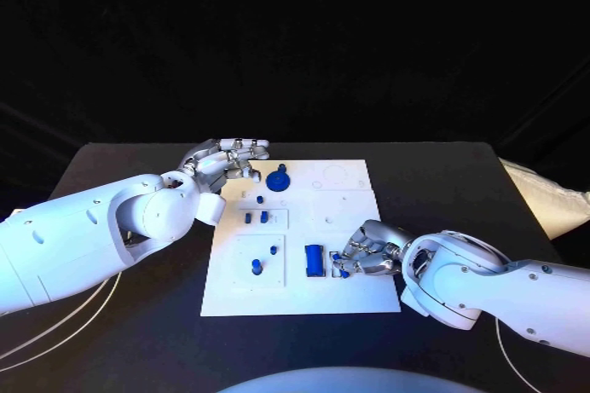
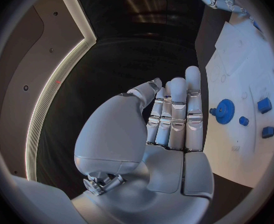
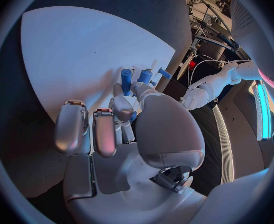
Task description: Assemble the parts on the task board
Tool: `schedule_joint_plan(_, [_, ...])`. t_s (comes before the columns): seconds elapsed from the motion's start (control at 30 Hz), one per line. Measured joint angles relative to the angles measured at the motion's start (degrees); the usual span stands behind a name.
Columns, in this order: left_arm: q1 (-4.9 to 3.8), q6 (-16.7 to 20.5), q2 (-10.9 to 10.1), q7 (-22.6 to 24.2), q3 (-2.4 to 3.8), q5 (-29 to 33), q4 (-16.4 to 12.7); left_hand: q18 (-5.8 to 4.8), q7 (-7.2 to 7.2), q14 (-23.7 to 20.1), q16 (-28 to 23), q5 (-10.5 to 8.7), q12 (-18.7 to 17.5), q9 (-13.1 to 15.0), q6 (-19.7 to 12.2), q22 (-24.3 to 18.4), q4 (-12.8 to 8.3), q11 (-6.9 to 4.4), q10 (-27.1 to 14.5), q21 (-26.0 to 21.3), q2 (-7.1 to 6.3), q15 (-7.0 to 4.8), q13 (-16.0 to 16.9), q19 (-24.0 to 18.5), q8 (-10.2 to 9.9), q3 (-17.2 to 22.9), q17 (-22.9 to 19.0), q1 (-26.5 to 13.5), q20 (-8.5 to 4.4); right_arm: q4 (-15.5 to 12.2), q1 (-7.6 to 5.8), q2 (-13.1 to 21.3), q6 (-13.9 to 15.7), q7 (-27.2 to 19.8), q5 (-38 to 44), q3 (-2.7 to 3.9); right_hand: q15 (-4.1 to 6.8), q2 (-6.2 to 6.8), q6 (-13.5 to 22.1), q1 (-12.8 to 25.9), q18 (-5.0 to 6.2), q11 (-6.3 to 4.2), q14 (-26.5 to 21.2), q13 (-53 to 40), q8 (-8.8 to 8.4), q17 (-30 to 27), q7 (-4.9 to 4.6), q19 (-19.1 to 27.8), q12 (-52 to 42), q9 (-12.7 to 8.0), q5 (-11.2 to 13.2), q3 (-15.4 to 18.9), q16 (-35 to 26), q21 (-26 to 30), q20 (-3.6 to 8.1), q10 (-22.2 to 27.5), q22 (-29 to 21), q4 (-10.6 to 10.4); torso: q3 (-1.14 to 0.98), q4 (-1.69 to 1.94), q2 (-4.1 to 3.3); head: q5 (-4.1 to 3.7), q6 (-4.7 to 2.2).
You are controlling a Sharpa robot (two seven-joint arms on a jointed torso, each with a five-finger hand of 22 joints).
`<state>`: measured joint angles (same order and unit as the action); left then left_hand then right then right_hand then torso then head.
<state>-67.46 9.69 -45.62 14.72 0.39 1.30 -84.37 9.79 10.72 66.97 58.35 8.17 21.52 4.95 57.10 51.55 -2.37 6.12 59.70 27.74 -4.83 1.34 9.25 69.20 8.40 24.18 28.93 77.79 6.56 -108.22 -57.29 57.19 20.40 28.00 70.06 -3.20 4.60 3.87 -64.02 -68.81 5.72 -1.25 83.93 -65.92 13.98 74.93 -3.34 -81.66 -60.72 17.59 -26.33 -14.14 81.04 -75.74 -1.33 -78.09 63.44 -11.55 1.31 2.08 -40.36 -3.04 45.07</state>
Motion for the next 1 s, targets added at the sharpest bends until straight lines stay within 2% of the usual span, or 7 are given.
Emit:
schedule_joint_plan(0.27, [0.0, -0.27, -0.09, 0.0, 0.0, -0.07, -0.46, 0.0, 0.0, -0.19, 0.0, 0.0, 0.0, 0.0, 0.0, 0.0, 0.0, 0.0, 0.0, 0.0, 0.0, -0.19, -0.01, 0.0, 0.0, 0.0, -0.05, 0.0, 0.0, 0.37, -0.03, -0.46, -0.24, 0.63, 0.29, 0.05, 0.0, -0.24, -0.08, 0.37, 0.0, 0.19, 0.0, -0.3, 0.23, 0.0, 0.08, 0.0, -0.22, 0.03, -0.07, 0.22, 0.22, -0.22, 0.0, -0.2, 0.22, -0.4, 0.0, 0.0, 0.04, 0.01, 0.09])
schedule_joint_plan(0.63, [0.0, -0.73, -0.1, -0.06, 0.0, -0.29, -0.8, 0.0, 0.0, -0.19, 0.23, 0.0, 0.0, 0.0, 0.0, 0.0, 0.0, 0.0, 0.0, 0.0, 0.0, -0.19, -0.01, 0.0, 0.0, 0.0, -0.04, 0.0, 0.0, 0.7, -0.04, -1.2, -0.7, 1.06, 1.04, 0.03, 0.0, 0.05, -0.19, 2.3, 0.0, 0.08, 0.0, -0.63, 0.45, -0.01, 0.18, 0.0, -0.45, 0.19, 0.7, 1.35, 0.48, -0.21, 0.0, -0.5, 0.36, -1.53, -0.03, -0.03, 0.04, 0.05, 0.07])
schedule_joint_plan(0.93, [0.0, -0.79, -0.19, -0.07, 0.0, -0.38, -0.29, -0.01, 0.0, -0.19, 0.23, 0.0, 0.0, 0.01, 0.0, 0.0, 0.0, 0.0, 0.0, 0.0, 0.0, -0.19, -0.01, 0.0, 0.0, 0.0, -0.04, 0.0, 0.0, 0.66, 0.0, -1.27, -1.04, 1.13, 1.75, -0.01, 0.0, -0.24, -0.36, 5.31, 0.0, -0.11, 0.0, -1.14, 0.66, -0.01, 0.36, -0.2, -0.68, 0.46, 0.7, 4.48, 0.84, -0.57, 0.2, -0.7, 0.77, -3.93, -0.03, 0.0, 0.04, 0.05, 0.12])
schedule_joint_plan(1.0, [0.0, -0.81, -0.19, -0.08, 0.0, -0.4, -0.25, 0.0, 0.0, -0.19, 0.23, 0.0, 0.0, 0.01, 0.0, 0.01, 0.0, 0.0, 0.0, 0.0, 0.0, -0.19, -0.02, 0.0, 0.0, 0.0, -0.04, 0.0, 0.0, 0.65, 0.0, -1.28, -1.15, 1.13, 1.87, -0.01, 0.0, -0.36, -0.36, 5.43, 0.0, -0.11, 0.0, -1.24, 0.66, -0.01, 0.36, -0.2, -0.67, 0.53, 1.33, 5.48, 1.0, -0.57, 0.2, -0.71, 0.89, -4.21, -0.03, 0.0, 0.05, 0.05, 0.16])
